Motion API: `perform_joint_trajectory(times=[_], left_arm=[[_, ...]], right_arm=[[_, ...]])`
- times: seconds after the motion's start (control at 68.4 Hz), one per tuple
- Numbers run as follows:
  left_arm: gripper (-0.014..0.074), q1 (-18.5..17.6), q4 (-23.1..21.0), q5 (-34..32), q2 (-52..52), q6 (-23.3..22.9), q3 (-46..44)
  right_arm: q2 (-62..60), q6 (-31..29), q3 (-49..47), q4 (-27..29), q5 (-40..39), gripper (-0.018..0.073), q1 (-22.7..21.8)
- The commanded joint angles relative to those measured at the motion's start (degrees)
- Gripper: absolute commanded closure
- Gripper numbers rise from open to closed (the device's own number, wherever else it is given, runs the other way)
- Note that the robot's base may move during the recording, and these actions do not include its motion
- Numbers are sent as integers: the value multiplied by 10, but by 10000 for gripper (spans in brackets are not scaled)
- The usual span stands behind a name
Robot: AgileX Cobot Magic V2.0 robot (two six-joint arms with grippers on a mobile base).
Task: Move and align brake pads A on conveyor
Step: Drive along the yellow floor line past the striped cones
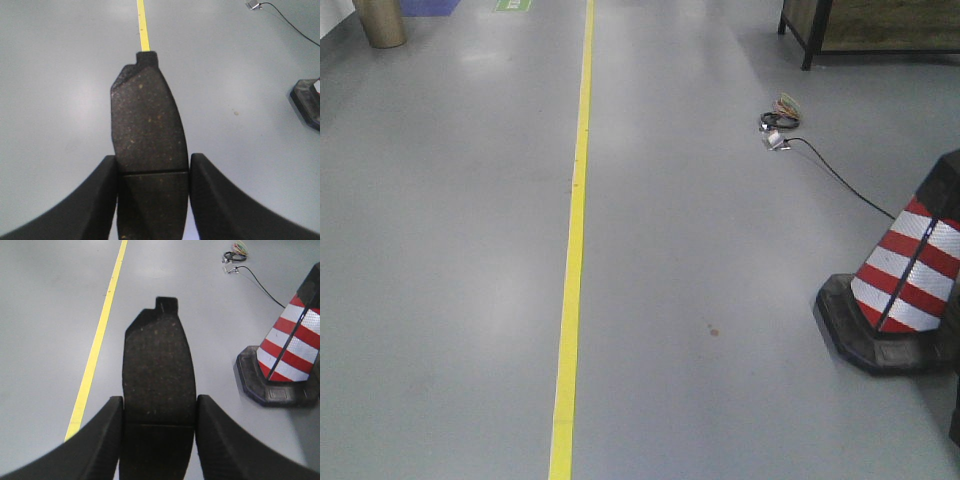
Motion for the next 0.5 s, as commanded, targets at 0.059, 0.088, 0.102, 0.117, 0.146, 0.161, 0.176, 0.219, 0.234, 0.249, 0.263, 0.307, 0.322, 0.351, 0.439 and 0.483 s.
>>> perform_joint_trajectory(times=[0.059, 0.088, 0.102, 0.117, 0.146, 0.161, 0.176, 0.219, 0.234, 0.249, 0.263, 0.307, 0.322, 0.351, 0.439, 0.483], left_arm=[[603, -4, -3, -50, 0, -2, -18], [603, -4, -3, -50, 0, -2, -18], [603, -4, -3, -50, 0, -2, -18], [603, -4, -3, -50, 0, -2, -18], [603, -4, -3, -50, 0, -2, -18], [603, -4, -3, -50, 0, -2, -18], [603, -4, -3, -50, 0, -2, -18], [603, -4, -3, -50, 0, -2, -18], [603, -4, -3, -50, 0, -2, -18], [603, -4, -3, -50, 0, -2, -18], [603, -4, -3, -50, 0, -2, -18], [603, -4, -3, -50, 0, -2, -18], [603, -4, -3, -50, 0, -2, -18], [603, -4, -3, -50, 0, -2, -18], [603, -4, -3, -50, 0, -2, -18], [603, -4, -3, -50, 0, -2, -18]], right_arm=[[0, -3, -18, -2, -48, 565, -3], [0, -3, -18, -2, -48, 565, -3], [0, -3, -18, -2, -48, 565, -3], [0, -3, -18, -2, -48, 565, -3], [0, -3, -18, -2, -48, 565, -3], [0, -3, -18, -2, -48, 565, -3], [0, -3, -18, -2, -48, 565, -3], [0, -3, -18, -2, -48, 565, -3], [0, -3, -18, -2, -48, 565, -3], [0, -3, -18, -2, -48, 565, -3], [0, -3, -18, -2, -48, 565, -3], [0, -3, -18, -2, -48, 565, -3], [0, -3, -18, -2, -48, 565, -3], [0, -3, -18, -2, -48, 565, -3], [0, -3, -18, -2, -48, 565, -3], [0, -3, -18, -2, -48, 565, -3]])
